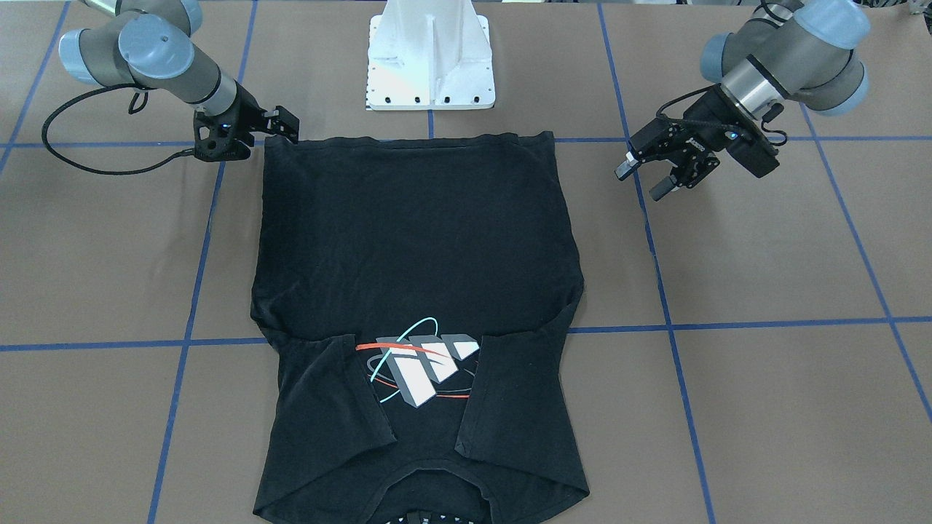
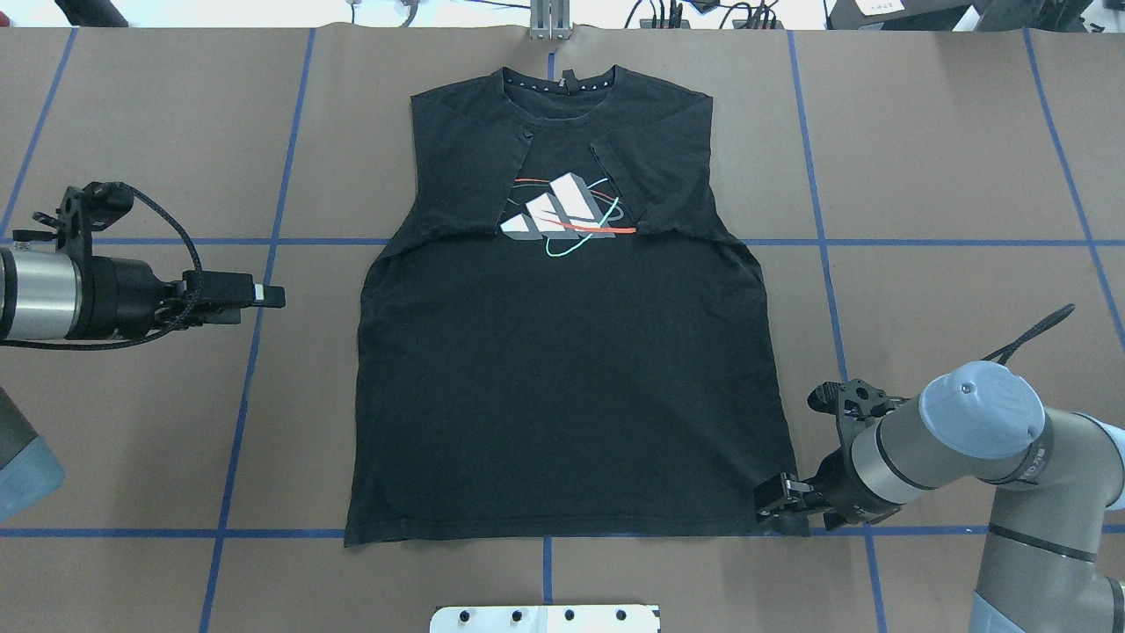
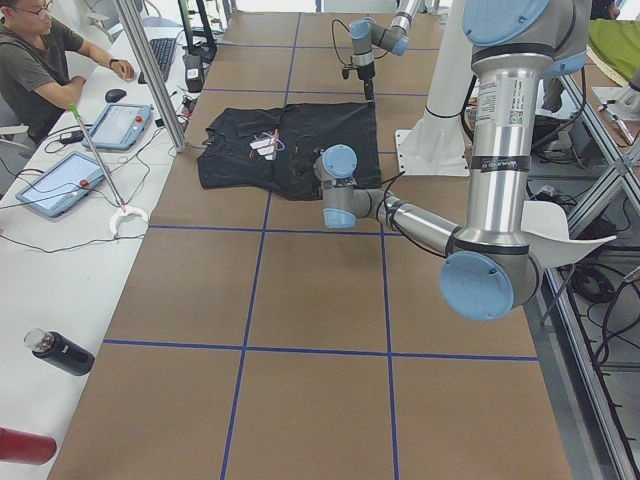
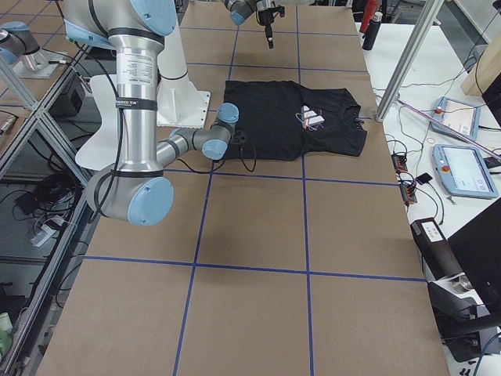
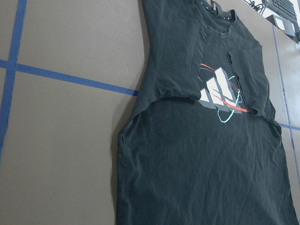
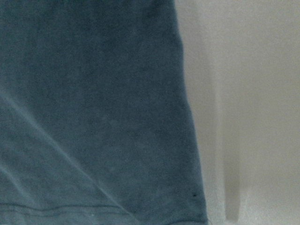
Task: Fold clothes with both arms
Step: 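Grasp the nearer hem corner with the right gripper while the left gripper lowers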
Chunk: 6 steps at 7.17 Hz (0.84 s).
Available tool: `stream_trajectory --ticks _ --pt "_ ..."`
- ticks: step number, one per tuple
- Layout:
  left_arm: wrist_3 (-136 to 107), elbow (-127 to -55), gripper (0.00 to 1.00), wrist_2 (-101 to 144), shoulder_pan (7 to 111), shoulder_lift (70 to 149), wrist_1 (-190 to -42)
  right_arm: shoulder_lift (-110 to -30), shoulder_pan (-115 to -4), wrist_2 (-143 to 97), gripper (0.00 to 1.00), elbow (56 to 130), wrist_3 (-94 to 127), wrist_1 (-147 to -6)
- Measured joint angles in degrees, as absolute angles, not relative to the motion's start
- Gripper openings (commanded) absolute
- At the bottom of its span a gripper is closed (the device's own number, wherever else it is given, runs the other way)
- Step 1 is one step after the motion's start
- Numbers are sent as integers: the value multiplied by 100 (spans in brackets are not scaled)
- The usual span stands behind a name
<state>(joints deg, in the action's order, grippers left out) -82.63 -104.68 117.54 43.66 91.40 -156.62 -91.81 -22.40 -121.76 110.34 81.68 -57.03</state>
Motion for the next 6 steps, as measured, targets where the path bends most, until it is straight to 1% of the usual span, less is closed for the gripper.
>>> stream_trajectory --ticks 2,3,4,5,6 --pt "-8260 -10468 100 11751 4363 9139 -15662 -9139 -2197 -12181 79 10984 8173 -5743" --pt "-8256 -10468 100 11751 4365 9136 -15662 -9116 -2181 -12188 79 10952 8174 -5757" --pt "-8254 -10468 100 11751 4365 9133 -15662 -9109 -2176 -12199 65 10935 8174 -5762" --pt "-8253 -10468 100 11751 4363 9134 -15662 -9107 -2174 -12211 36 10930 8174 -5767" --pt "-8251 -10466 100 11751 4362 9135 -15662 -9110 -2173 -12225 15 10929 8174 -5770"
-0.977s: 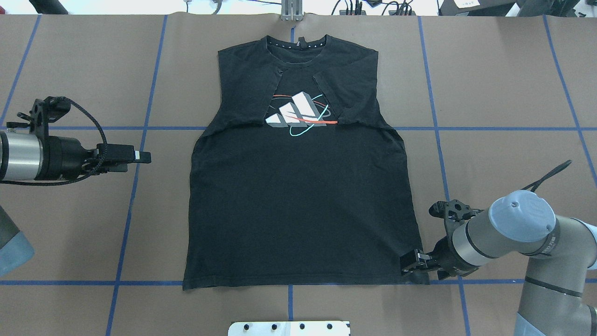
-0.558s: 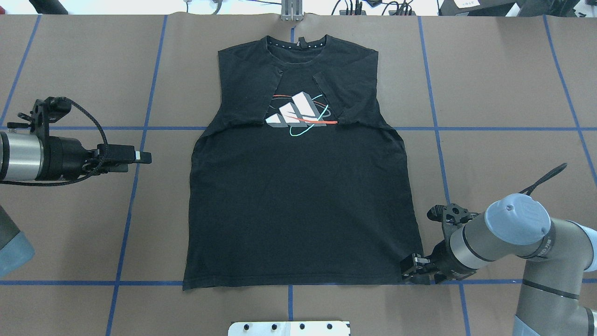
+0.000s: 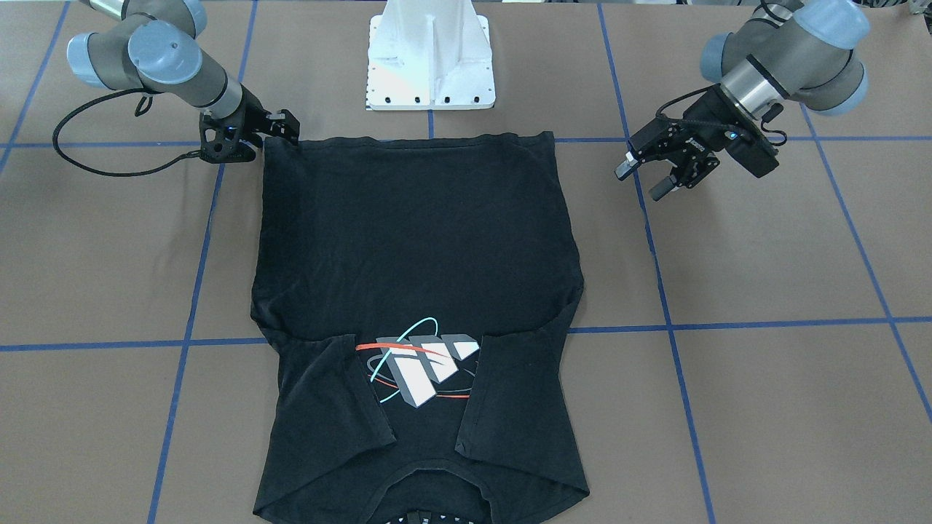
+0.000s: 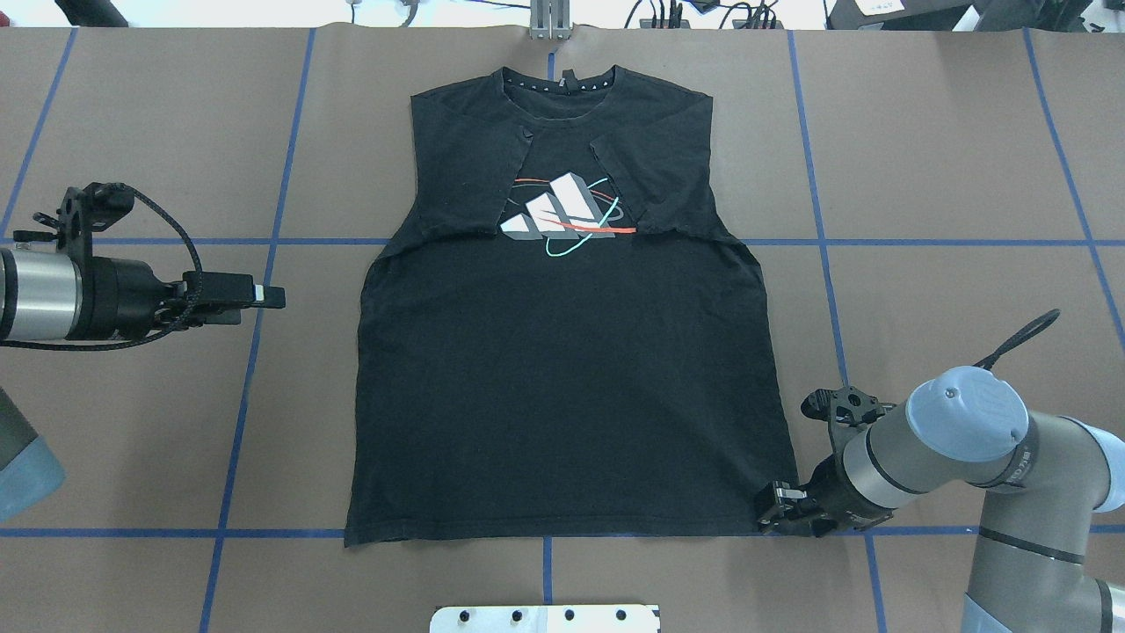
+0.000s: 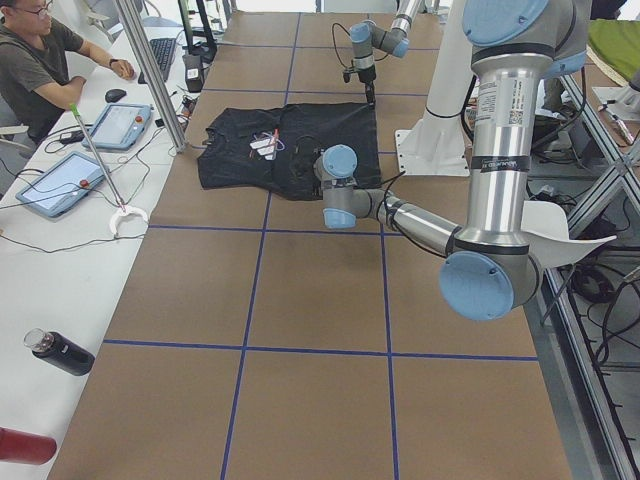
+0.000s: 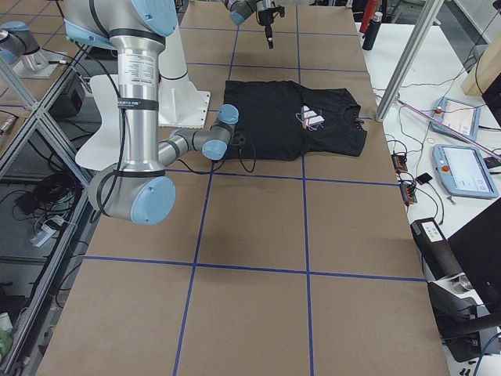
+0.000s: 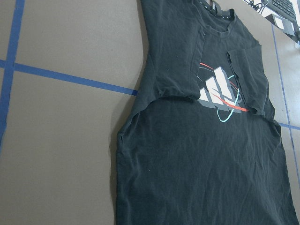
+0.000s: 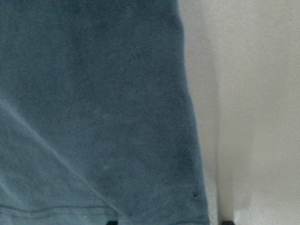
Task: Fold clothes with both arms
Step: 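Grasp the nearer hem corner with the right gripper while the left gripper lowers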
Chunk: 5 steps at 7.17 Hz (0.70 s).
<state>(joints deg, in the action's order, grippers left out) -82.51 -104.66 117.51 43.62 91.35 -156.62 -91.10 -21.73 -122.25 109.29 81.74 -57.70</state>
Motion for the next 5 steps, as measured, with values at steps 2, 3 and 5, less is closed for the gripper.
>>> stream_trajectory --ticks 2,3,5 --pt "-8243 -10455 100 11751 4362 9133 -15662 -9125 -2182 -12246 0 10962 8174 -5766" --pt "-8239 -10449 100 11751 4361 9132 -15662 -9132 -2189 -12250 0 10975 8173 -5766" --pt "-8236 -10445 100 11751 4360 9132 -15662 -9134 -2202 -12252 0 10997 8174 -5763"
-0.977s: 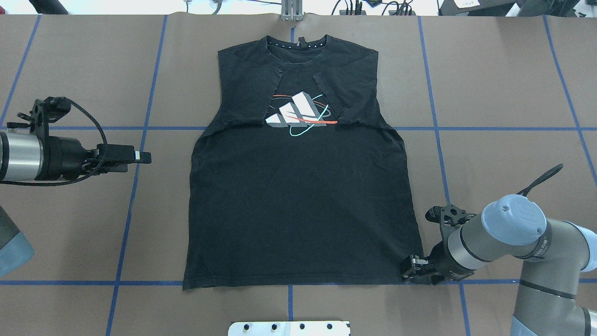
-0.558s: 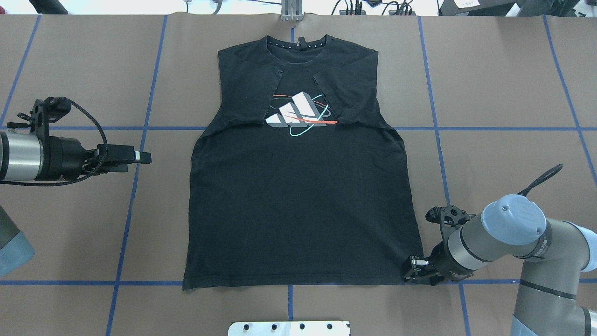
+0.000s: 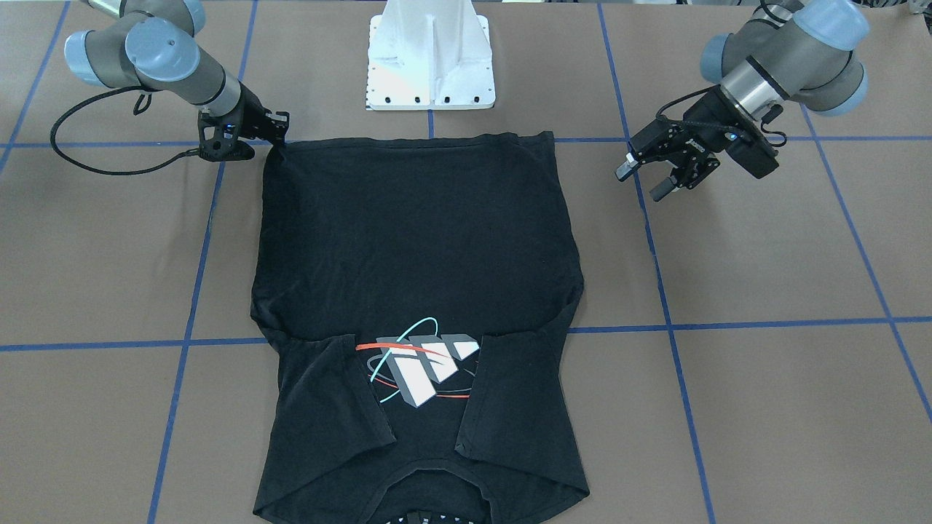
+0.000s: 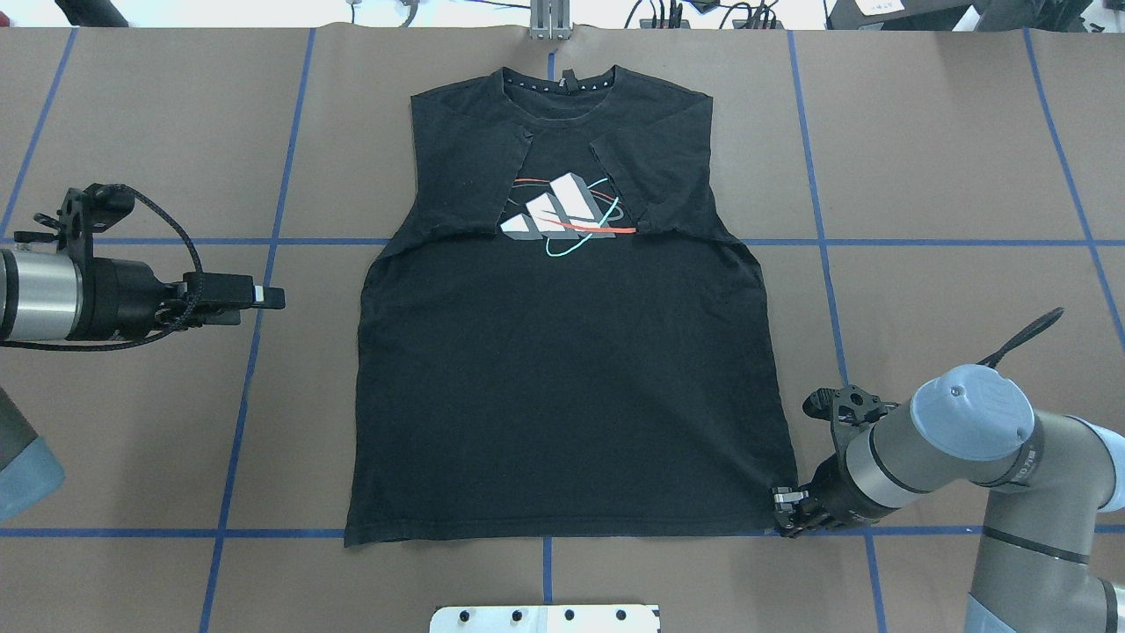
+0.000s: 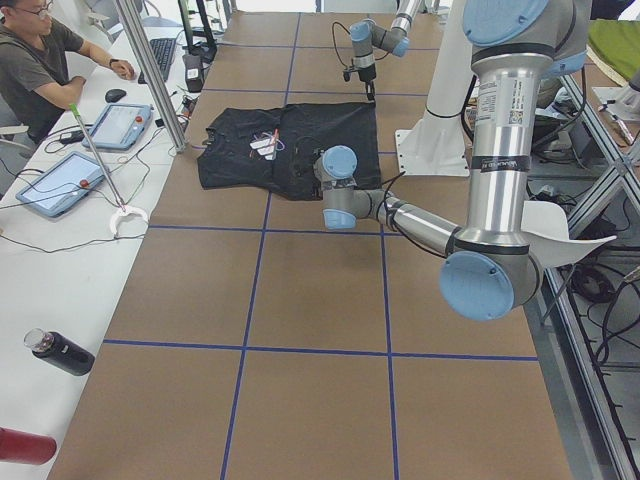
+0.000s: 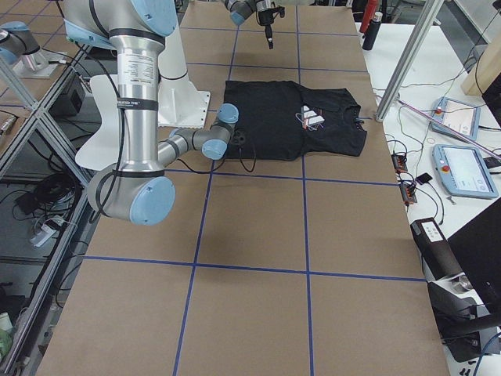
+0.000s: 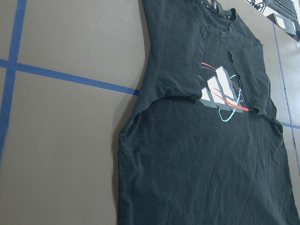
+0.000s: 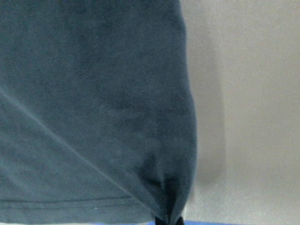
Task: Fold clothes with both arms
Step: 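Grasp the nearer hem corner with the right gripper while the left gripper lowers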
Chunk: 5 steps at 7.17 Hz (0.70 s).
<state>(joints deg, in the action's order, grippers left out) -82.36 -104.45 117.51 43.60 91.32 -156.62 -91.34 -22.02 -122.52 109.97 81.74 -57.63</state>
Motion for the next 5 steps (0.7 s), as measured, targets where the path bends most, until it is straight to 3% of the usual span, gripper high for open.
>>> stream_trajectory --ticks 3,5 --pt "-8319 -10495 100 11749 4276 9124 -15662 -9186 -2334 -12285 0 11252 8264 -5753" --pt "-8814 -10642 100 11552 3630 8975 -15666 -9227 -2448 -12431 0 11491 8624 -5715"
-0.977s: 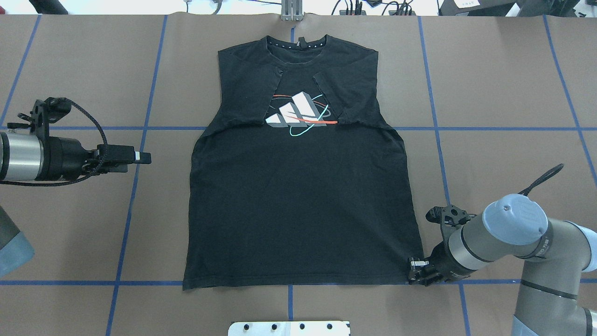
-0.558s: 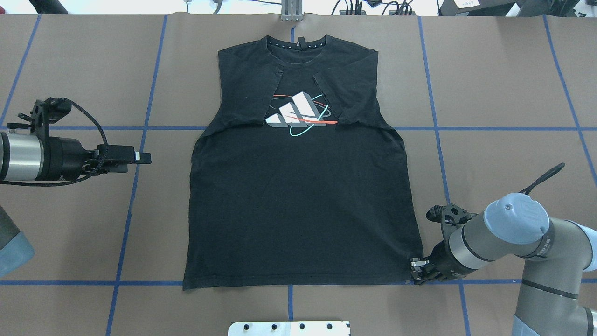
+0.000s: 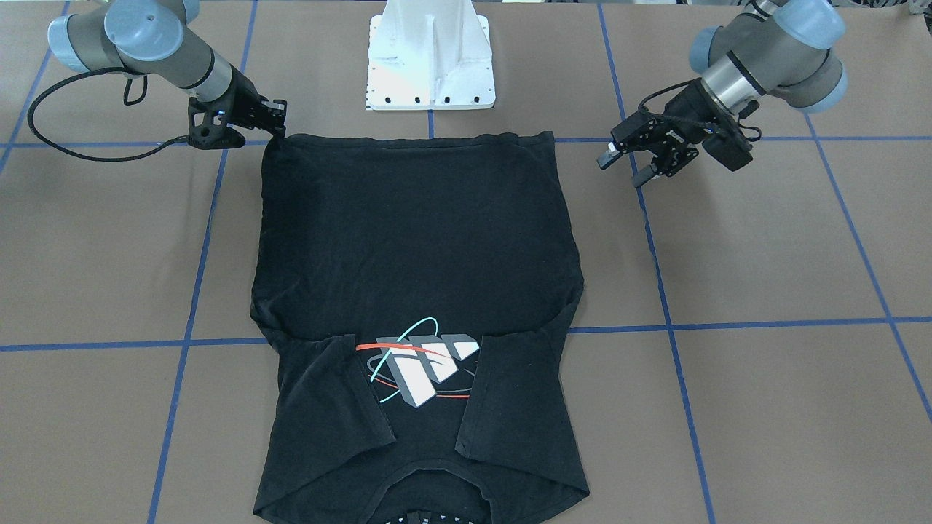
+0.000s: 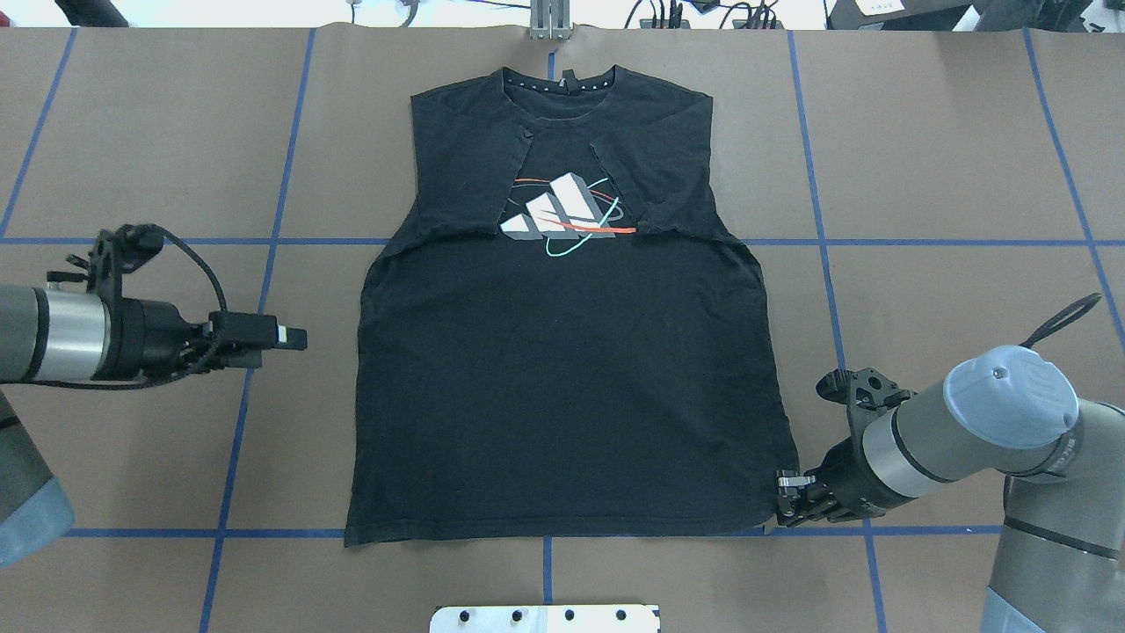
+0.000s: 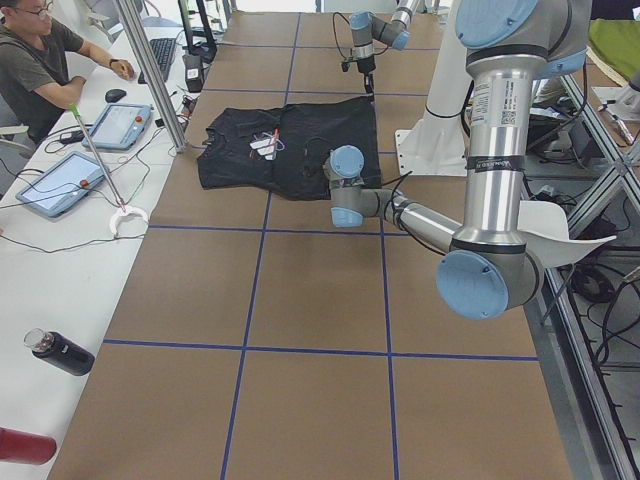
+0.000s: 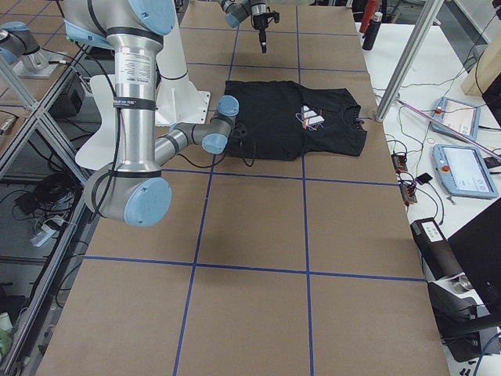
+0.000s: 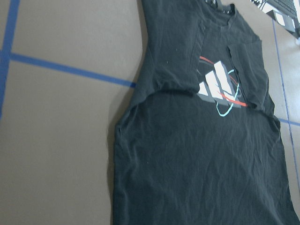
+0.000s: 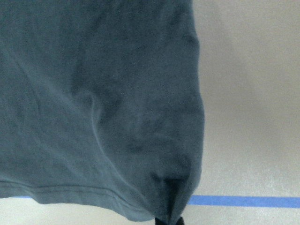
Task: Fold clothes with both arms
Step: 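Grasp the nearer hem corner with the right gripper while the left gripper lowers, then grasp the hem corner nearest the left gripper with the left gripper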
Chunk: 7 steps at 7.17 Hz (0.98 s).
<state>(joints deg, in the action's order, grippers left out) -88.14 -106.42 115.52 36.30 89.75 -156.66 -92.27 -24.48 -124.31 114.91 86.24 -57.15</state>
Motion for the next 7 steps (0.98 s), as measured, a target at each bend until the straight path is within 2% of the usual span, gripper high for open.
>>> stream_trajectory --ticks 4,7 --pt "-9920 -10867 99 9972 1642 8762 -15548 -9182 -2687 -12820 0 11723 8733 -5696" --pt "-10024 -10822 99 9680 1318 8930 -14916 -9143 -2859 -13022 0 11739 8731 -5693"
